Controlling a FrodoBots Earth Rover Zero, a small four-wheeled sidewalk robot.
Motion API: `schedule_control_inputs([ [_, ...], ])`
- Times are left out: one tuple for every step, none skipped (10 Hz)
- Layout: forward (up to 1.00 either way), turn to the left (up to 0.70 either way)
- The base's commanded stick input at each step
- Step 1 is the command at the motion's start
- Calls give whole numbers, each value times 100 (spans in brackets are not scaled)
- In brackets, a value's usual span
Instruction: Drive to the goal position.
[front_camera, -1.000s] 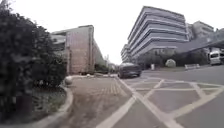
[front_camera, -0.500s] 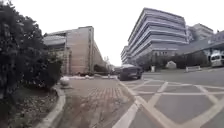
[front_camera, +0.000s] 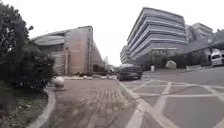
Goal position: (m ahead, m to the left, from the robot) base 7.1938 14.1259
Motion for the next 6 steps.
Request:
schedule_control_inputs([
  [70,0],
  [70,0],
  [70,10],
  [70,14],
  [70,14],
  [70,14],
])
